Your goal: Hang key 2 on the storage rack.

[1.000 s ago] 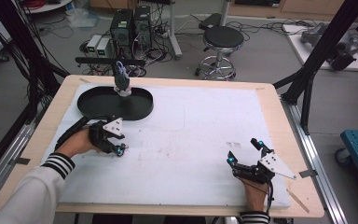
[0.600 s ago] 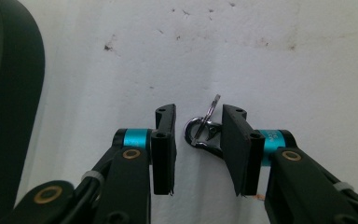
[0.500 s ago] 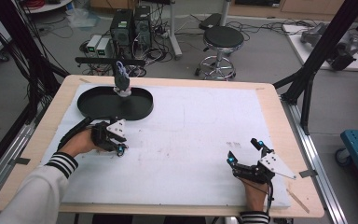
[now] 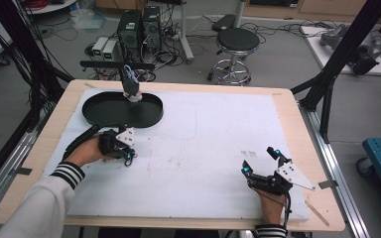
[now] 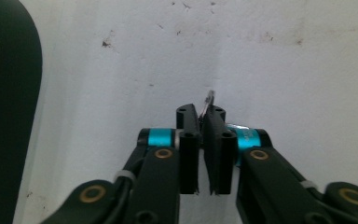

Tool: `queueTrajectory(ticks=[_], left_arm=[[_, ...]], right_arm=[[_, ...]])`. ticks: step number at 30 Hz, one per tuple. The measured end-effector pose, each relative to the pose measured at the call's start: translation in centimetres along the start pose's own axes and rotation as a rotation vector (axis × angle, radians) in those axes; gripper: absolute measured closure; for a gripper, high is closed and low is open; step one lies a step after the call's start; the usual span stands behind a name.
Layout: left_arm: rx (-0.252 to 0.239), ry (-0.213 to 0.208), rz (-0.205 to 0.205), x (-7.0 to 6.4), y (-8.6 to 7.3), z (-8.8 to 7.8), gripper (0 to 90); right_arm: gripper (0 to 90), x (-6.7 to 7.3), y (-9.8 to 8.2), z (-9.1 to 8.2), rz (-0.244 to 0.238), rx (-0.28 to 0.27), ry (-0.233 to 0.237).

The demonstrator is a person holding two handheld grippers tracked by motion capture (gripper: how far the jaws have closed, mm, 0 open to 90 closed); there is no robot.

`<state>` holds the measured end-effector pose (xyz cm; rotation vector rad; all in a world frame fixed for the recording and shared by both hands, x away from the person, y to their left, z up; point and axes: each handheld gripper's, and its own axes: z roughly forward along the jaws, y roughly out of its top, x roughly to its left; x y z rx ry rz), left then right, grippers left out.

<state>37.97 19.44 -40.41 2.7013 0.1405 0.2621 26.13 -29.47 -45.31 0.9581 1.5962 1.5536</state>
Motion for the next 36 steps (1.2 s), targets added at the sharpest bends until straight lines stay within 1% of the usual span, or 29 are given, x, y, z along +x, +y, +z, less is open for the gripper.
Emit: queueTrajectory(ticks=[1, 3, 5, 7, 8, 9, 11, 12, 14, 15, 16, 18, 21, 23, 24, 25, 26, 27, 28, 29, 31, 35, 36], left_arm=[[-0.005, 0.006, 0.004, 0.0, 0.0, 0.1, 86.6], [0.003, 0.003, 0.004, -0.1, 0.0, 0.0, 87.2], [0.005, 0.009, 0.004, -0.1, 0.1, 0.1, 87.4], [0.010, 0.026, 0.008, -0.2, 0.1, 0.1, 87.5], [0.011, 0.027, 0.002, -0.2, 0.1, 0.1, 87.6], [0.018, 0.028, 0.011, -0.2, 0.1, 0.0, 87.6], [0.018, 0.027, 0.007, -0.1, 0.1, -0.1, 87.7], [0.011, 0.025, -0.001, -0.1, 0.1, -0.1, 87.7], [-0.005, 0.038, -0.020, -0.1, 0.1, -0.3, 87.7], [-0.011, 0.036, -0.023, -0.1, 0.0, -0.4, 87.7], [-0.012, 0.045, -0.019, -0.1, 0.0, -0.5, 87.7], [-0.028, 0.046, -0.034, 0.0, 0.0, -0.7, 87.7], [-0.073, 0.057, -0.070, 0.1, -0.2, -1.2, 87.7], [-0.089, 0.070, -0.089, 0.2, -0.2, -1.6, 87.8], [-0.114, 0.080, -0.115, 0.3, -0.3, -1.9, 87.8], [-0.124, 0.089, -0.126, 0.4, -0.4, -2.1, 87.8], [-0.141, 0.098, -0.149, 0.5, -0.4, -2.3, 87.8], [-0.164, 0.102, -0.185, 0.6, -0.5, -2.6, 87.8], [-0.162, 0.121, -0.200, 0.6, -0.6, -2.9, 87.8], [-0.162, 0.130, -0.209, 0.7, -0.6, -3.1, 87.8], [-0.175, 0.151, -0.233, 0.8, -0.8, -3.5, 87.8], [-0.245, 0.186, -0.278, 0.9, -1.1, -4.4, 87.8], [-0.270, 0.191, -0.293, 0.9, -1.2, -4.6, 87.8]], right_arm=[[0.8, 0.0, 0.0, 0.0, 0.001, 0.000, 0.000], [0.7, 0.0, 0.0, 0.0, 0.001, 0.000, 0.000], [0.8, 0.0, 0.0, 0.0, 0.000, 0.001, 0.000], [0.8, 0.0, 0.0, 0.0, 0.002, 0.001, 0.000], [0.7, 0.0, 0.0, 0.0, 0.002, 0.001, 0.000], [0.8, 0.0, 0.0, 0.0, 0.002, 0.001, 0.000], [0.7, 0.0, 0.0, 0.0, 0.002, 0.001, 0.000], [0.7, 0.0, 0.0, 0.0, 0.001, 0.001, 0.000], [0.8, 0.0, 0.0, 0.0, 0.002, 0.001, 0.000], [0.7, 0.0, 0.0, 0.0, 0.002, 0.001, 0.000], [0.7, 0.0, 0.0, 0.0, 0.002, 0.001, 0.000], [0.7, 0.0, 0.0, 0.0, 0.002, 0.001, 0.000], [0.7, 0.0, 0.0, 0.0, 0.000, 0.000, 0.000], [0.7, 0.0, 0.0, 0.0, 0.000, 0.000, 0.000], [0.7, 0.0, 0.0, 0.0, 0.000, 0.001, 0.001], [0.7, 0.0, 0.0, 0.0, 0.000, 0.000, 0.000], [0.7, 0.0, 0.0, 0.0, 0.000, 0.000, -0.001], [0.7, 0.0, 0.0, 0.0, 0.000, 0.000, -0.001], [0.8, 0.0, 0.0, 0.0, -0.001, 0.001, 0.000], [0.8, 0.0, 0.0, 0.0, 0.000, 0.000, 0.000], [0.7, 0.0, 0.0, 0.0, -0.001, 0.000, 0.000], [0.8, 0.0, 0.0, 0.0, -0.002, 0.000, -0.001], [0.7, 0.0, 0.0, 0.0, -0.002, 0.000, 0.000]])
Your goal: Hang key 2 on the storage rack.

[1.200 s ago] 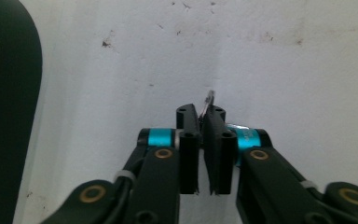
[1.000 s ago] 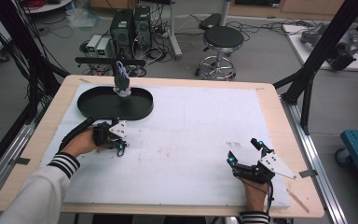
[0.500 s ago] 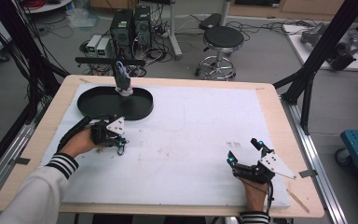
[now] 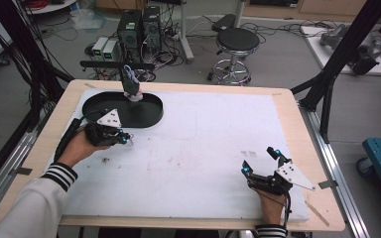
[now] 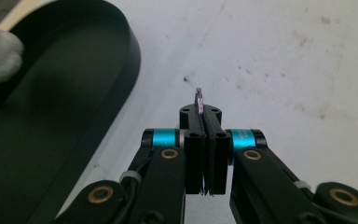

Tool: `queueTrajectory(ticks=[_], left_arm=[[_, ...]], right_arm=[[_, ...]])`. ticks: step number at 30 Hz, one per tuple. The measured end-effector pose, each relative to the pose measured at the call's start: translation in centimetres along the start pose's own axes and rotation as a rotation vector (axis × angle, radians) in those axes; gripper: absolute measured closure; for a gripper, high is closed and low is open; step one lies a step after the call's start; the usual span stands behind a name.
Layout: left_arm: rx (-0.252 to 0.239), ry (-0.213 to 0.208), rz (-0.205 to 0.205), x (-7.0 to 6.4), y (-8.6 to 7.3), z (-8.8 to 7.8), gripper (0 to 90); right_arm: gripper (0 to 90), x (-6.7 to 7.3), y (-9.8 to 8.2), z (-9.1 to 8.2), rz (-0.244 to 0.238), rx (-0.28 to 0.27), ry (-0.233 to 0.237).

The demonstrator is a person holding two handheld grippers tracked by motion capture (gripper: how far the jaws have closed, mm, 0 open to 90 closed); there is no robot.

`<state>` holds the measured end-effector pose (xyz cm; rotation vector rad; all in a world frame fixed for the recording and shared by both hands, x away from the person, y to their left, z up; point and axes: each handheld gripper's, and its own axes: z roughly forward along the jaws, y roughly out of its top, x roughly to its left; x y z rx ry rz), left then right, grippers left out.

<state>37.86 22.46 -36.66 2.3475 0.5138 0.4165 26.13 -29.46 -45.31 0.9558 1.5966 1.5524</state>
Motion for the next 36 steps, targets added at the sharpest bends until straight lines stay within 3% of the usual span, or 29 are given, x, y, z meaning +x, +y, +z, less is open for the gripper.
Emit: queueTrajectory(ticks=[3, 19, 26, 36], left_arm=[[-0.047, -0.004, -0.035, 0.3, 0.1, -0.5, 87.8], [-0.166, 0.069, -0.096, 1.7, 0.5, -3.9, 87.8], [-0.206, 0.089, -0.123, 2.6, 1.4, -5.4, 87.8], [-0.214, 0.105, -0.100, 4.0, 4.0, -6.6, 87.8]], right_arm=[[0.8, 0.0, 0.0, 0.0, 0.001, 0.000, 0.000], [0.8, 0.0, 0.0, 0.0, -0.002, 0.000, -0.001], [0.7, 0.0, 0.0, 0.0, 0.002, 0.000, -0.002], [0.8, 0.0, 0.0, 0.0, 0.004, 0.001, 0.000]])
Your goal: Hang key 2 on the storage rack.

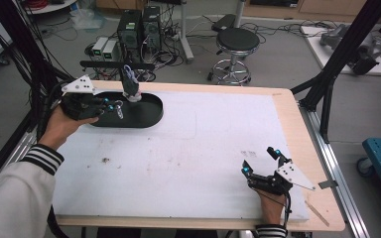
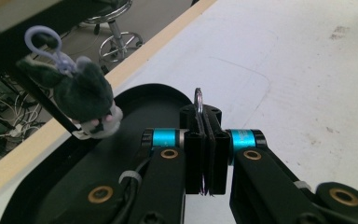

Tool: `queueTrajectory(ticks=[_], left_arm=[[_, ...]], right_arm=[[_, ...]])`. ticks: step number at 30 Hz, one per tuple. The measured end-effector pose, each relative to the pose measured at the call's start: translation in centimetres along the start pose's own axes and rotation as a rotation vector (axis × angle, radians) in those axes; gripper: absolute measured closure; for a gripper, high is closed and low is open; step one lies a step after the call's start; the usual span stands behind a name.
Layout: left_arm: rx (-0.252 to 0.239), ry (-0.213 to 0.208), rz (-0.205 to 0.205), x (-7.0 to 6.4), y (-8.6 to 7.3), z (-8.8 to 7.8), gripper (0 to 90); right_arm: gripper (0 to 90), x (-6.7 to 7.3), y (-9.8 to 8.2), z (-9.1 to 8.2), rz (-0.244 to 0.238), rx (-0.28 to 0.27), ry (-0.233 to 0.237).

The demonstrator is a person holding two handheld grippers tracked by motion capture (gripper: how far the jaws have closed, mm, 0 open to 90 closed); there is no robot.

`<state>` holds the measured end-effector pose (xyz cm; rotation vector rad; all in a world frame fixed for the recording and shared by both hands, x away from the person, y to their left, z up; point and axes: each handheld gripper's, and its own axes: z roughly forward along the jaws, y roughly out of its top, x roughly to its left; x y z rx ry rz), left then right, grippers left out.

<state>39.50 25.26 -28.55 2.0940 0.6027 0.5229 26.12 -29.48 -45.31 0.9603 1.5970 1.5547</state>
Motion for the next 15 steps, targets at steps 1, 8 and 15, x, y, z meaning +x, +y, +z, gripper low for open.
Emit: queueTrajectory(ticks=[1, 8, 15], left_arm=[[0.005, -0.002, 0.004, 0.1, 0.3, 0.1, 87.8], [0.017, -0.010, 0.023, 0.6, 1.6, 0.9, 87.8], [0.033, -0.012, 0.029, 1.2, 2.0, 1.4, 87.8]], right_arm=[[0.8, 0.0, 0.0, 0.0, -0.004, -0.002, -0.001], [0.7, -0.1, 0.0, 0.0, -0.007, -0.004, -0.001], [0.7, 0.0, 0.0, 0.0, 0.000, 0.000, 0.001]])
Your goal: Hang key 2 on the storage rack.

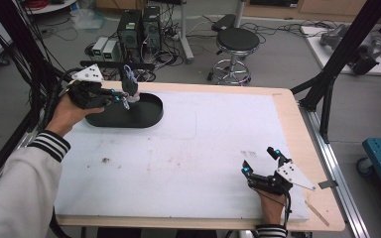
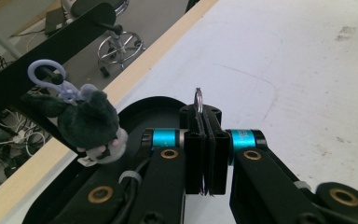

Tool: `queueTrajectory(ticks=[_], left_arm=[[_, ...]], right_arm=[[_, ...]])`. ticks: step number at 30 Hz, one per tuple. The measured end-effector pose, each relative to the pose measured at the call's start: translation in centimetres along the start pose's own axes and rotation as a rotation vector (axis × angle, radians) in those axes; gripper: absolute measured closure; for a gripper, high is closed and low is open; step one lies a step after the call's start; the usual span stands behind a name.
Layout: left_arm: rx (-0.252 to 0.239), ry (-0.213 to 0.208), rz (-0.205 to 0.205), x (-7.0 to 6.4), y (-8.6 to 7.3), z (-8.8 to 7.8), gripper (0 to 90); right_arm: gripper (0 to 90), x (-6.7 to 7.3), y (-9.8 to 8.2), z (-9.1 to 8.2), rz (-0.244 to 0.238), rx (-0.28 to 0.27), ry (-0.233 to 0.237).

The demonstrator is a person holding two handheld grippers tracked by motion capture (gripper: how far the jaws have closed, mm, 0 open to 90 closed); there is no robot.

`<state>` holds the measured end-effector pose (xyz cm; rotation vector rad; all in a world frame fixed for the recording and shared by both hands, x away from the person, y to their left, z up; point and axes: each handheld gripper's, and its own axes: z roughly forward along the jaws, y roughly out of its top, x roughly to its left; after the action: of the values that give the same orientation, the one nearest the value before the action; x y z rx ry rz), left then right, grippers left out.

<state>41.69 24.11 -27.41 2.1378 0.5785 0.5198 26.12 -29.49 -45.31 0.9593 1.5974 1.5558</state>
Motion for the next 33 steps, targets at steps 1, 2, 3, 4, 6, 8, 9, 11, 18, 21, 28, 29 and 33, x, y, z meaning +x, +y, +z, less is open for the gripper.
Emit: queueTrajectory(ticks=[1, 2, 3, 4, 6, 8, 9, 11, 18, 21, 28, 29, 33], left_arm=[[0.003, 0.001, 0.002, 0.2, 0.0, -0.1, 87.8], [-0.001, 0.006, -0.005, 0.4, -0.1, -0.1, 87.8], [-0.001, 0.007, -0.007, 0.6, -0.2, -0.2, 87.8], [0.000, 0.007, -0.011, 0.8, -0.4, -0.2, 87.8], [0.011, 0.011, -0.010, 1.2, -0.6, -0.3, 87.8], [0.028, 0.016, -0.012, 1.8, -0.8, -0.4, 87.8], [0.030, 0.018, -0.016, 2.1, -0.8, -0.5, 87.8], [0.042, 0.024, -0.008, 2.7, -0.7, -0.6, 87.8], [0.054, 0.027, -0.004, 4.6, -0.1, -1.1, 87.8], [0.077, 0.031, 0.001, 5.5, 0.1, -1.5, 87.8], [0.107, 0.038, 0.005, 6.9, 0.4, -1.9, 87.8], [0.123, 0.039, 0.012, 7.0, 0.5, -1.8, 87.8], [0.156, 0.034, 0.028, 7.6, 0.8, -1.5, 87.8]], right_arm=[[0.7, 0.0, 0.0, 0.0, -0.001, 0.000, -0.001], [0.8, 0.0, 0.0, 0.0, 0.000, -0.001, 0.000], [0.7, 0.0, 0.0, 0.0, 0.001, -0.001, -0.001], [0.7, 0.0, 0.0, 0.0, 0.000, -0.001, -0.001], [0.7, 0.0, 0.0, 0.0, -0.001, -0.001, 0.000], [0.8, -0.1, 0.0, 0.0, -0.008, -0.005, -0.002], [0.8, 0.0, 0.0, 0.0, -0.003, -0.001, -0.001], [0.8, 0.0, 0.0, 0.0, 0.002, -0.002, -0.002], [0.7, -0.1, 0.0, 0.0, -0.008, -0.009, -0.002], [0.7, -0.1, 0.0, 0.0, -0.002, -0.007, -0.004], [0.7, -0.1, 0.0, 0.0, -0.008, -0.009, -0.003], [0.7, -0.1, 0.0, 0.0, -0.008, -0.009, -0.003], [0.7, -0.1, 0.0, 0.0, -0.004, -0.007, -0.005]])
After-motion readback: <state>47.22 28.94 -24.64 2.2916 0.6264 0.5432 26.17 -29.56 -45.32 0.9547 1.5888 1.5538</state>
